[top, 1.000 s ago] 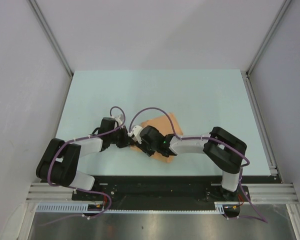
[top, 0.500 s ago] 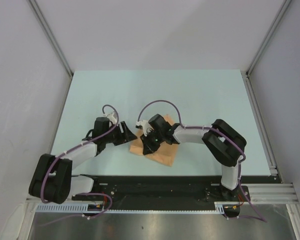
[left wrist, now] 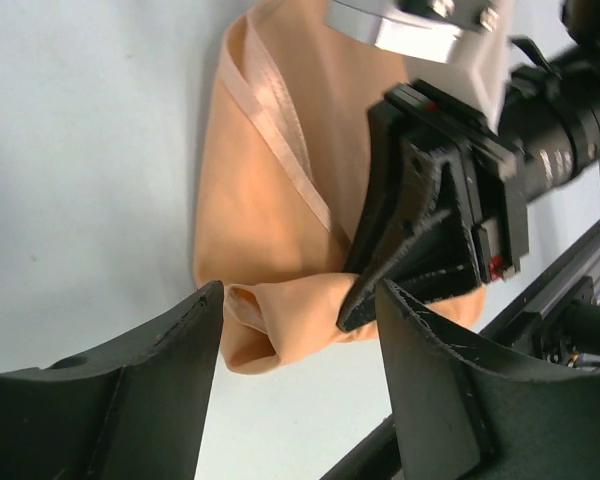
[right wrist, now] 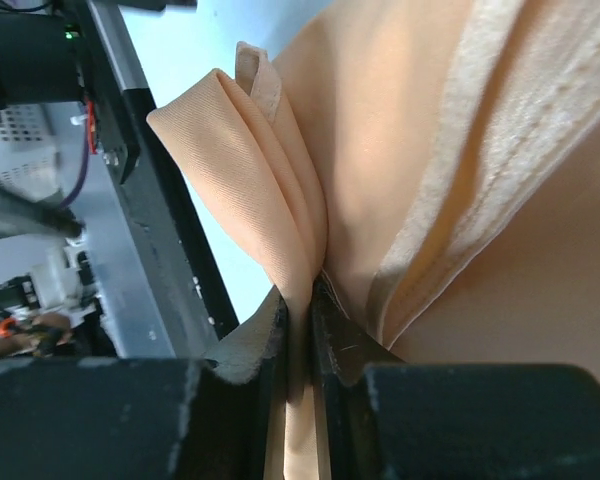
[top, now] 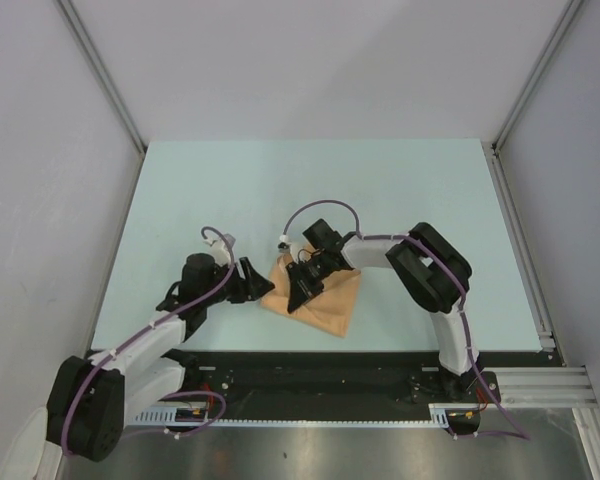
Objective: Fold the napkin, place the utensils inside, and roll it up
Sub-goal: Roll the napkin with the utensil
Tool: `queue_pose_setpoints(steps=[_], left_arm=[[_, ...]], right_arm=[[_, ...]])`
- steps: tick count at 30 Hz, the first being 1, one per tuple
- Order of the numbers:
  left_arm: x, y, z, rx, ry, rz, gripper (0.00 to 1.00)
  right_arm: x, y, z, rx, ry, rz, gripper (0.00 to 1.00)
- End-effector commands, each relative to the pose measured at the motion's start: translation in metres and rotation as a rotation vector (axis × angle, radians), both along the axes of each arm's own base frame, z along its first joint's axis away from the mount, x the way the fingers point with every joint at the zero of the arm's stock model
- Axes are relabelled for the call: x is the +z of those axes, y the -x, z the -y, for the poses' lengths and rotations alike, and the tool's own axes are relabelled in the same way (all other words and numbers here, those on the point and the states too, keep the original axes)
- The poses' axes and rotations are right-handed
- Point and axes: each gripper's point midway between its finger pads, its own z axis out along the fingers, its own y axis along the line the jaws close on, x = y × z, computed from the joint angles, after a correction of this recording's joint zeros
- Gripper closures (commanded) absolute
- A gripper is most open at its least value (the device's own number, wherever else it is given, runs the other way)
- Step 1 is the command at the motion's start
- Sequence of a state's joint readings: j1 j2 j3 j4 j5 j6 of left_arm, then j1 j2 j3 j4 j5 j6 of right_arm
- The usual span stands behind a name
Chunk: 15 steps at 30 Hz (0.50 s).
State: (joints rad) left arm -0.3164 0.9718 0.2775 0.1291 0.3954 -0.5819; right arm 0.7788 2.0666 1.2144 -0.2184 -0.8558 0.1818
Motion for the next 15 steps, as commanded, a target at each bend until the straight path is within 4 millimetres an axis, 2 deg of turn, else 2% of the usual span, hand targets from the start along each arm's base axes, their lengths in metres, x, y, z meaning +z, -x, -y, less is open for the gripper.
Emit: queue_pose_setpoints(steps=[1,7,15], left_arm=[[0.007,0.000,0.011,-0.053,0.001,0.076,0.35],[-0.006,-0.001,0.013,-0.052,-0.024,0.047,0.41],[-0.011,-0.008,0.019,-0.064,-0.029,0.032,0.57]], right_arm=[[-0.028,0.017,0.021,-0.010,0.139,-0.157,0.85],[-0.037,0.013,0.025,-0.024,0.159,-0.210,0.85],[-0.042,0.009,0.028,-0.037,0.181,-0.227,0.85]])
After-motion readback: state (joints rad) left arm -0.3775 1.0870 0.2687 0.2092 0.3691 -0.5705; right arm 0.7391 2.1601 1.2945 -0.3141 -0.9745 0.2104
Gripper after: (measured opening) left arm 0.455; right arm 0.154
